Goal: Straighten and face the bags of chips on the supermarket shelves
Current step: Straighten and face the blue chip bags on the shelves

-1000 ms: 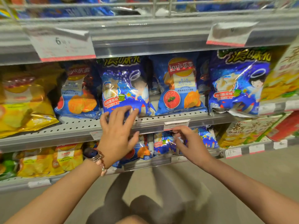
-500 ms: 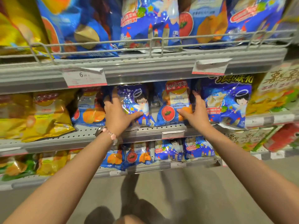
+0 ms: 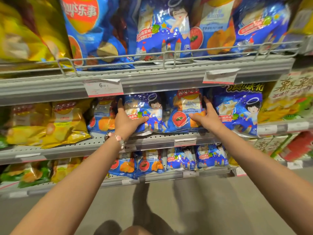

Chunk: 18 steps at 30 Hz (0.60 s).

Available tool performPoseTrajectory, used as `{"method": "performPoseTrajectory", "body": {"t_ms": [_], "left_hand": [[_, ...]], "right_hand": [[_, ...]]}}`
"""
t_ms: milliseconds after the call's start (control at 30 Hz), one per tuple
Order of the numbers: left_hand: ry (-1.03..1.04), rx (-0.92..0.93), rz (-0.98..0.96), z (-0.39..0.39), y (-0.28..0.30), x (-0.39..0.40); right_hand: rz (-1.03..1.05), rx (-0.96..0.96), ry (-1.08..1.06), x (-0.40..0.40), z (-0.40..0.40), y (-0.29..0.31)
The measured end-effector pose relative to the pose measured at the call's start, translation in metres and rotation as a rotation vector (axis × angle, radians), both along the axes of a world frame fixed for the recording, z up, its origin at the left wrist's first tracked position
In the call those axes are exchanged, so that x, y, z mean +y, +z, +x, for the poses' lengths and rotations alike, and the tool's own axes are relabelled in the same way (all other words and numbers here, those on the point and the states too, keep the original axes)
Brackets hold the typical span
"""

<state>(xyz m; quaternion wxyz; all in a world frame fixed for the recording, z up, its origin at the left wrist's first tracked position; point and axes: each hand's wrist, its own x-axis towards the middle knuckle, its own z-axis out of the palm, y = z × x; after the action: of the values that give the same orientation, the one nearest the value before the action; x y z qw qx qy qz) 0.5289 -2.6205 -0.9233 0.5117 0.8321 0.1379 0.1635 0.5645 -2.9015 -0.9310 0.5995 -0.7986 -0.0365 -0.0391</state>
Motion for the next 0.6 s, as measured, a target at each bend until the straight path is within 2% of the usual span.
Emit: {"method": "performPoseTrajectory", "body": {"t_ms": [133,300,600], "left_hand": [[-0.024,-0.047,0.006,-0.022,0.01,0.019],[-0.068,-0.074,-0.083,-0.064,0.026,0.067],[-0.087,-0.145,-0.32,-0.107,0.019,0.091]], "right_hand": [[-0.001,-0.063,-0.016,0.003,-0.011,0.012],[-0.07,-0.109,0.014,0.021,-0.02,0.024],[-0.021,-0.05,0.052,0.13,-0.018,-0.002]]}}
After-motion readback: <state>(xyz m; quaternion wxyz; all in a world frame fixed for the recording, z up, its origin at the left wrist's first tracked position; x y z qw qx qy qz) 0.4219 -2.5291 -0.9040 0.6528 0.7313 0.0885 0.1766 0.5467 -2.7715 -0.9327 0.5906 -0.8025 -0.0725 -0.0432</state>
